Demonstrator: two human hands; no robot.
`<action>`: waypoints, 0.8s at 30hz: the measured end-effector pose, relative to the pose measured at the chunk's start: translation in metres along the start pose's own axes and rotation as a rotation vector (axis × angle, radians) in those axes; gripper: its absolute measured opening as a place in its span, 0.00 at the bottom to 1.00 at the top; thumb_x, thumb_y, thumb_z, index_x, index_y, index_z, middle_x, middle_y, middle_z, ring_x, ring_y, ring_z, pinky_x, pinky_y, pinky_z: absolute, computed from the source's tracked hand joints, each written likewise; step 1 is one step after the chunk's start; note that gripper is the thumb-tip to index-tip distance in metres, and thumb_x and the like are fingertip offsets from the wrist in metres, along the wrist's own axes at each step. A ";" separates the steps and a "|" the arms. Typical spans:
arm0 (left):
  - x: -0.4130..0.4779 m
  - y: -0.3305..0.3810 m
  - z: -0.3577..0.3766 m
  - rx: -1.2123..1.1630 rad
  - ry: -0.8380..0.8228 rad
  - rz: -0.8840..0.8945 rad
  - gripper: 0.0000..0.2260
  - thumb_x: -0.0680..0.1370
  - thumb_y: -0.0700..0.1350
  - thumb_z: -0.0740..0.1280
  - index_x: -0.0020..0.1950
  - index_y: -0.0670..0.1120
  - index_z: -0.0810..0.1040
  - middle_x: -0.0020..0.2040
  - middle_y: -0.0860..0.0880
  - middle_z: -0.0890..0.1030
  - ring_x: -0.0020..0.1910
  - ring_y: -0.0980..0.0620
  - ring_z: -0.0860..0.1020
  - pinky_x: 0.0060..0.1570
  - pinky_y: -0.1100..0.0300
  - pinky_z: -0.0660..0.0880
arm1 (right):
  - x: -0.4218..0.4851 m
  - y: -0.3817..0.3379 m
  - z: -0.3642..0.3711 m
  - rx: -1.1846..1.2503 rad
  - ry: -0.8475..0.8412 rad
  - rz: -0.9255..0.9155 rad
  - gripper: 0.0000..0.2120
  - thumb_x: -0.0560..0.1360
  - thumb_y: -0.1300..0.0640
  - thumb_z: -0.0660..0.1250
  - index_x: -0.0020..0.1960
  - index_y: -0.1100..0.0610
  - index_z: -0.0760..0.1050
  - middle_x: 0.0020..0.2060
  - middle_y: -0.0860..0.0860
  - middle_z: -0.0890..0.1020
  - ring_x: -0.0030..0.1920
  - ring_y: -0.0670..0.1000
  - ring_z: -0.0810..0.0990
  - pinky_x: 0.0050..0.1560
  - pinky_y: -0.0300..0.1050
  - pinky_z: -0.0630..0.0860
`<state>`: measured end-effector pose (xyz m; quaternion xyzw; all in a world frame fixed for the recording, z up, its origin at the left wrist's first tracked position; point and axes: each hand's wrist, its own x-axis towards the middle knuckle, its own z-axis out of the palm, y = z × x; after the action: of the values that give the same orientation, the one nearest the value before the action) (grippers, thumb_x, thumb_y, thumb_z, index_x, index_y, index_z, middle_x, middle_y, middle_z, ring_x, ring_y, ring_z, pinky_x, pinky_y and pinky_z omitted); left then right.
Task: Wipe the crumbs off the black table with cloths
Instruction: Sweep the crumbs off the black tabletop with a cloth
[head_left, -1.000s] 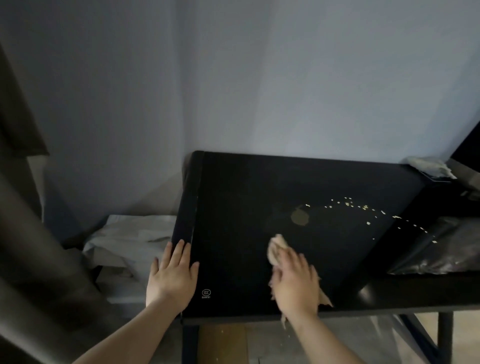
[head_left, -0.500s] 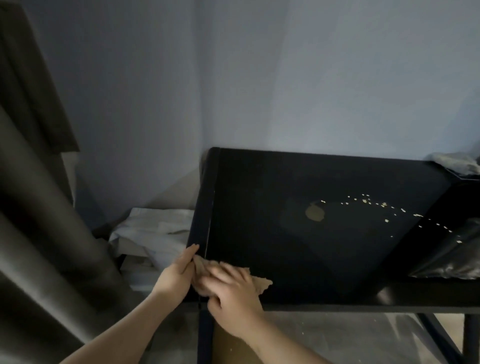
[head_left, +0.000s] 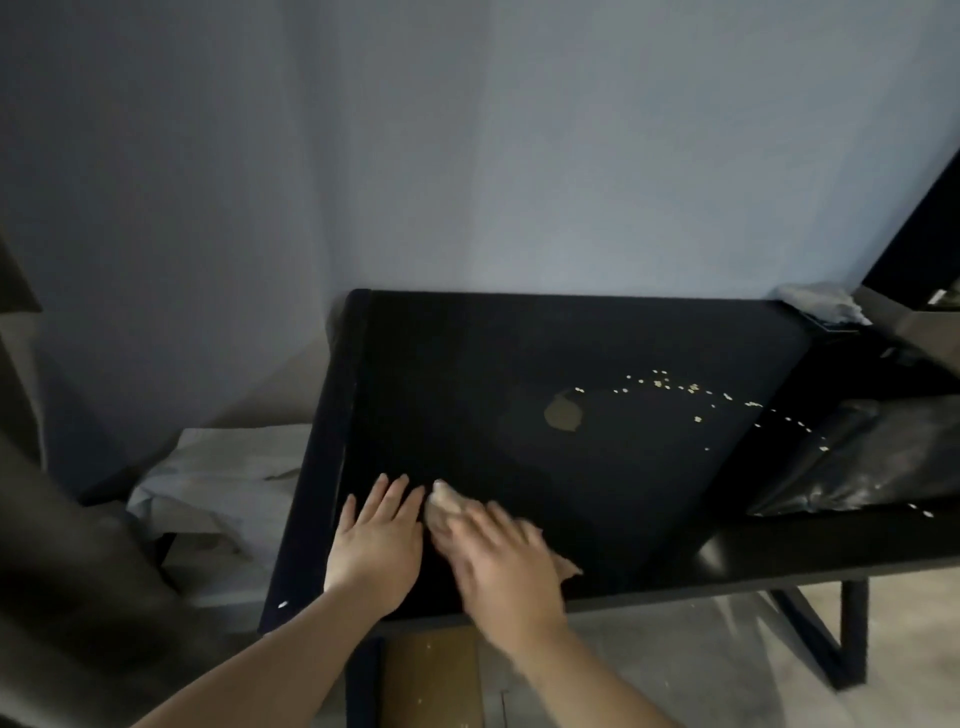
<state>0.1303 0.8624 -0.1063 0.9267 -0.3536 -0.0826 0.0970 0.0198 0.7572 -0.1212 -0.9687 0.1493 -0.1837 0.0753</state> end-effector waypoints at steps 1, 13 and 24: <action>0.006 0.006 0.002 -0.003 -0.010 -0.008 0.23 0.84 0.50 0.46 0.78 0.52 0.46 0.79 0.53 0.45 0.76 0.53 0.39 0.75 0.50 0.39 | -0.002 0.029 -0.004 -0.046 0.015 0.086 0.19 0.73 0.53 0.65 0.63 0.47 0.75 0.60 0.47 0.79 0.61 0.53 0.77 0.59 0.53 0.73; 0.024 0.041 0.007 0.104 -0.072 -0.026 0.27 0.81 0.60 0.42 0.77 0.53 0.38 0.78 0.53 0.39 0.76 0.50 0.36 0.74 0.44 0.39 | -0.017 0.070 -0.016 -0.013 0.034 0.060 0.21 0.71 0.54 0.69 0.63 0.47 0.74 0.62 0.46 0.78 0.63 0.51 0.75 0.63 0.49 0.68; 0.045 0.044 -0.003 -0.007 0.087 -0.067 0.22 0.81 0.55 0.51 0.75 0.55 0.57 0.74 0.55 0.60 0.74 0.52 0.57 0.73 0.52 0.53 | 0.008 0.061 -0.023 0.110 -0.073 0.103 0.22 0.76 0.57 0.60 0.70 0.48 0.67 0.72 0.46 0.65 0.70 0.50 0.64 0.70 0.46 0.56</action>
<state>0.1355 0.8006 -0.0972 0.9403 -0.3177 -0.0468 0.1125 0.0026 0.6953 -0.1095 -0.9601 0.1859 -0.1521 0.1431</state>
